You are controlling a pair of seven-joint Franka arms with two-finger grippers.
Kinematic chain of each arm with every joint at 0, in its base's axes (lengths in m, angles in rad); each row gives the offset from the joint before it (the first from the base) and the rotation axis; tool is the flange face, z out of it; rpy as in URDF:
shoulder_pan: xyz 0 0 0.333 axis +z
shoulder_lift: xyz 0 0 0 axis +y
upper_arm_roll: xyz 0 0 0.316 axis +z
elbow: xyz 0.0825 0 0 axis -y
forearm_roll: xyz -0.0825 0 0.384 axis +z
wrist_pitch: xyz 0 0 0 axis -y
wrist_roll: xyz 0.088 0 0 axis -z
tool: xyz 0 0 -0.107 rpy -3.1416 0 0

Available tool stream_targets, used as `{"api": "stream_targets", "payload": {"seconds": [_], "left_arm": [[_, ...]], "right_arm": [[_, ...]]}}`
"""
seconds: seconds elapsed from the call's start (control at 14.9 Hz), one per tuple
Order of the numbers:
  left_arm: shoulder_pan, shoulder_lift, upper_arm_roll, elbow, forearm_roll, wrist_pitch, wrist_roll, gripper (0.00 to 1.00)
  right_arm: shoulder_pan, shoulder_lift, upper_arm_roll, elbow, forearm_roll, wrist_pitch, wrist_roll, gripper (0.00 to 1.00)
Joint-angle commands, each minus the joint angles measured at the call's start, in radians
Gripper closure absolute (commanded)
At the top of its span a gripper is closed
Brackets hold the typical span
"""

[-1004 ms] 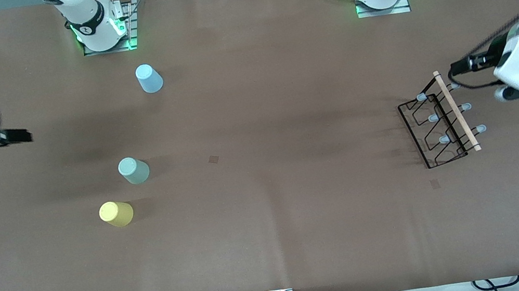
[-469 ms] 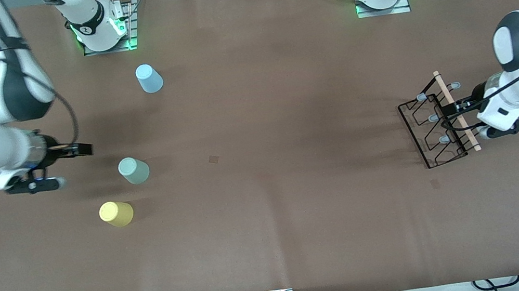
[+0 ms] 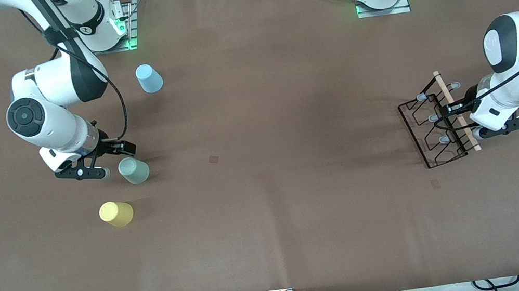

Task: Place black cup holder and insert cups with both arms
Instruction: 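Grasp the rack handle with the left gripper while the right gripper nears the teal cup, then slide the rack with the left gripper while the right gripper grasps the teal cup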

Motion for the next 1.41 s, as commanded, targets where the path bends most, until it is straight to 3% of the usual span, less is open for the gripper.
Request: {"api": "stream_targets", "payload": {"seconds": [0.0, 0.33, 0.47, 0.74, 1.07, 1.34], "left_arm": [[0.007, -0.036, -0.006, -0.023, -0.004, -0.011, 0.015, 0.98], [0.006, -0.063, -0.008, -0.011, -0.002, -0.015, 0.010, 0.99], [-0.008, -0.071, -0.015, 0.036, -0.002, -0.069, 0.012, 0.99], [-0.035, -0.043, -0.144, 0.176, -0.001, -0.216, 0.001, 0.99], [-0.255, 0.015, -0.155, 0.215, -0.021, -0.212, -0.022, 0.99], [-0.416, 0.124, -0.155, 0.333, -0.021, -0.213, -0.218, 0.99]], "right_arm": [[-0.015, 0.026, -0.014, -0.019, -0.002, 0.084, -0.063, 0.00], [-0.036, 0.075, -0.011, -0.021, 0.007, 0.157, -0.081, 0.00], [-0.026, 0.095, -0.009, -0.019, 0.007, 0.180, -0.081, 0.00], [-0.015, 0.118, -0.008, -0.019, 0.009, 0.200, -0.080, 0.00], [0.005, 0.135, -0.006, -0.038, 0.009, 0.201, -0.078, 0.00], [0.005, 0.137, -0.008, -0.041, 0.009, 0.201, -0.078, 0.00]]}}
